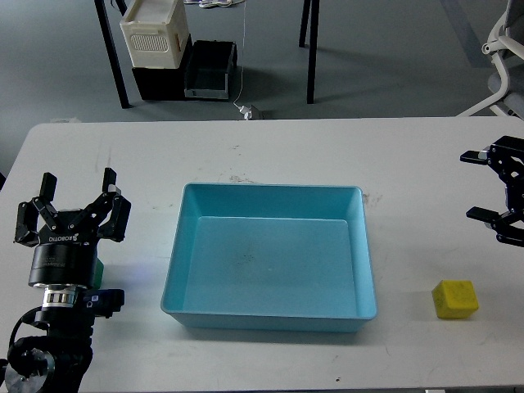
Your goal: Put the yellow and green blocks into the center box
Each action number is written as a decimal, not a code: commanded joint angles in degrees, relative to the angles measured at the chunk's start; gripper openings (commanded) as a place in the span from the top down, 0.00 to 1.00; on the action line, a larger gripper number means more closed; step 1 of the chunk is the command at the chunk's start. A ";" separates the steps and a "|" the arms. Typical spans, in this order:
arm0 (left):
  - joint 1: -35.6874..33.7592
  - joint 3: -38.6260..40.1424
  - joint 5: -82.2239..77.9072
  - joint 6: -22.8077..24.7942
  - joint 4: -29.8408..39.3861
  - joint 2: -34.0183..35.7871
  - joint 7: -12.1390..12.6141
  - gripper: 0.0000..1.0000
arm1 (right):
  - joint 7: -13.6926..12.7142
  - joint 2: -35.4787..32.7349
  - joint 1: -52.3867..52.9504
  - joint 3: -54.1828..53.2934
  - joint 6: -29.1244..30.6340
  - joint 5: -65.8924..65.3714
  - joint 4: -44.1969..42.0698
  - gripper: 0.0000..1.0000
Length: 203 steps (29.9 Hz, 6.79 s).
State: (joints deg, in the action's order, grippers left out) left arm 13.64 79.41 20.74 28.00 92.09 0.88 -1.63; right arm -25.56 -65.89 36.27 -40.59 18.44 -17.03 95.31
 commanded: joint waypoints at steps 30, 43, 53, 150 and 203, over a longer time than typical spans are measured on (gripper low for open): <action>-0.19 -0.23 -0.43 0.00 -1.65 -0.36 -0.04 0.00 | -2.44 8.94 22.96 40.40 8.19 -37.72 0.93 0.00; -0.46 -0.23 -0.35 0.00 -2.09 -0.44 -0.04 0.00 | -2.44 11.75 23.58 43.13 8.45 -38.52 0.49 0.00; -0.46 -0.23 -0.35 0.00 -2.18 -0.27 -0.04 0.00 | -2.44 17.46 23.67 45.77 8.45 -38.43 -2.76 0.00; -2.21 -0.05 0.27 0.00 -4.20 -0.09 -0.04 0.00 | -2.44 27.40 40.03 19.08 9.56 9.00 -33.78 0.00; -2.74 -2.51 -0.08 0.00 -4.28 1.57 0.14 0.00 | 9.74 47.93 -30.35 -61.70 9.56 26.78 -17.73 0.00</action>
State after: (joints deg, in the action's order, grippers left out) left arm 10.55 76.56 20.69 28.00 87.81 1.38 -1.50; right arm -15.81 -26.02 15.46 -95.59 27.99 9.74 71.53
